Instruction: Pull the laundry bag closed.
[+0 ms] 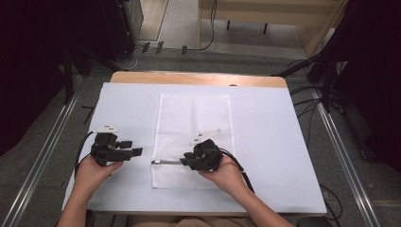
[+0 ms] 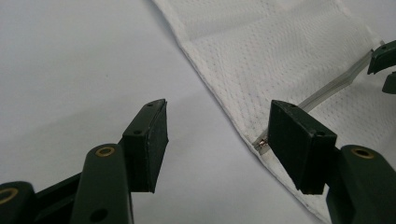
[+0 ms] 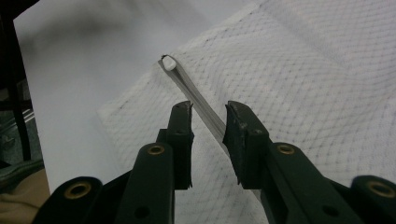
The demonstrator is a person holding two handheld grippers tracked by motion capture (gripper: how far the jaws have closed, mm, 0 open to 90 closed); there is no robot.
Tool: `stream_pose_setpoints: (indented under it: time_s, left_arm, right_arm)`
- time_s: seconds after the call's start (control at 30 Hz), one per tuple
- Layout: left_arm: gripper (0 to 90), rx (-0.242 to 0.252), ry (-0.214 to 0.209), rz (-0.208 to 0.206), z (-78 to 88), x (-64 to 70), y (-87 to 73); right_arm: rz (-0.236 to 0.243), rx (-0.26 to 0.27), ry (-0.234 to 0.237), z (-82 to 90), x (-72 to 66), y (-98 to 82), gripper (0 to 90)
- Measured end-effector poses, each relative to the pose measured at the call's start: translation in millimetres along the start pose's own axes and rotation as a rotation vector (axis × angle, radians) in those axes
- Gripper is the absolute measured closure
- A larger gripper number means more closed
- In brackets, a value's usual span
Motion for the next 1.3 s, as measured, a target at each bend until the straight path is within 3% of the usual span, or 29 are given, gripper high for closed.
stream_pose_setpoints:
  time_s: [0.23,0.6,0.77,1.3]
  left_arm:
    - [38.9,0.004,-0.006,0.002,-1.8,-0.9,0.9]
    - [38.9,0.001,-0.003,-0.004,-1.9,-2.6,1.2]
    - [39.0,0.004,-0.003,-0.003,-2.4,-2.8,1.7]
    - [38.9,0.007,0.0,-0.006,-2.6,-3.5,2.2]
  right_arm:
    - [-0.008,0.001,0.023,-9.4,-3.1,0.0,72.8]
    - [0.023,-0.023,0.047,-33.6,-15.9,1.2,69.8]
    - [0.021,-0.04,0.057,-41.3,-20.0,0.9,74.6]
    - [0.008,-0.078,0.08,-68.7,-27.0,-1.6,75.6]
Point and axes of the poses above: each handheld gripper's, and its own axes: z roughly backward along the jaws, y roughly out of its top, x roughly to its right, the point moved 3 cm from there along -z, roughly forward along the jaws, and after that the axes turned 15 degrees about x, right-handed, at the moved point
